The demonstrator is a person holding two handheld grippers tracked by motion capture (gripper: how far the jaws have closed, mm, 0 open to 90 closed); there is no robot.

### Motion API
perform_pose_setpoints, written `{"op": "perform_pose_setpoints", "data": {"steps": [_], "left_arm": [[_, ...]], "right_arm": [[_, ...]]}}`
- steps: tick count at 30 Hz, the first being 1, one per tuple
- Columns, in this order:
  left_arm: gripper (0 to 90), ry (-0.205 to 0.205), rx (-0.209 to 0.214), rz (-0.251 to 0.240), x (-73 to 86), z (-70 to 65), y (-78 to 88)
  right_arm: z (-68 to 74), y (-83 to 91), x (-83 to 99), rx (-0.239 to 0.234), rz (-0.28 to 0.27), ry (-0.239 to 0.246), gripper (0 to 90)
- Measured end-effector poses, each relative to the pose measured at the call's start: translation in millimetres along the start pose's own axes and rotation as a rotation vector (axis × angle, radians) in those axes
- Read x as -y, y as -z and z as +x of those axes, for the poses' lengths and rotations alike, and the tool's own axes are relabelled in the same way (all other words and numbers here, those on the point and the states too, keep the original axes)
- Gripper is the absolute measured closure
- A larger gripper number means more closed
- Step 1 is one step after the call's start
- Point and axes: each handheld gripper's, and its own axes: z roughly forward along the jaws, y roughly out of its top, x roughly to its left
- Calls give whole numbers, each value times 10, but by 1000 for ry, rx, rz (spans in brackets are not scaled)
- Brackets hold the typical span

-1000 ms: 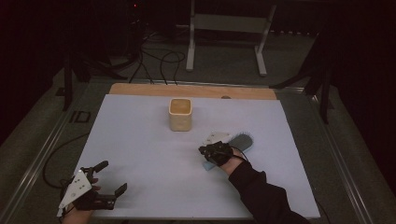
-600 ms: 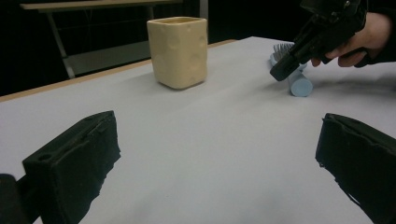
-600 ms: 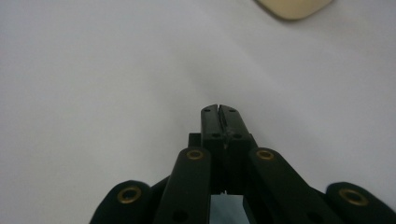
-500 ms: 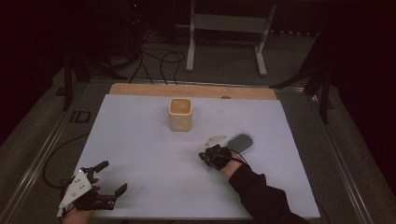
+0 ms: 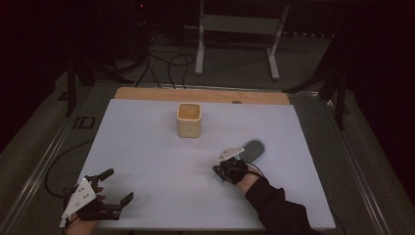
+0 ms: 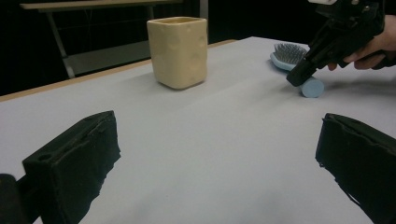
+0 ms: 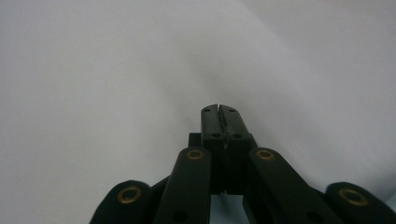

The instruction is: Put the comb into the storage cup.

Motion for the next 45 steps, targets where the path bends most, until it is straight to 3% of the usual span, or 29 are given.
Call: {"op": "perform_pose_setpoints", "data": {"steps": [9, 22, 33, 45], "left_arm": [[0, 2, 0, -2, -1, 2, 1], [0, 3, -1, 1, 1, 0, -4], [0, 6, -2, 2, 1, -3, -8], [0, -3, 0, 6, -2, -17, -19]], "right_arm": [[75, 150, 182, -6, 13, 11, 900], [81, 387, 468, 3, 20, -28, 900], [16, 606, 752, 21, 32, -86, 900], [-138, 816, 1008, 85, 58, -153, 900]]}}
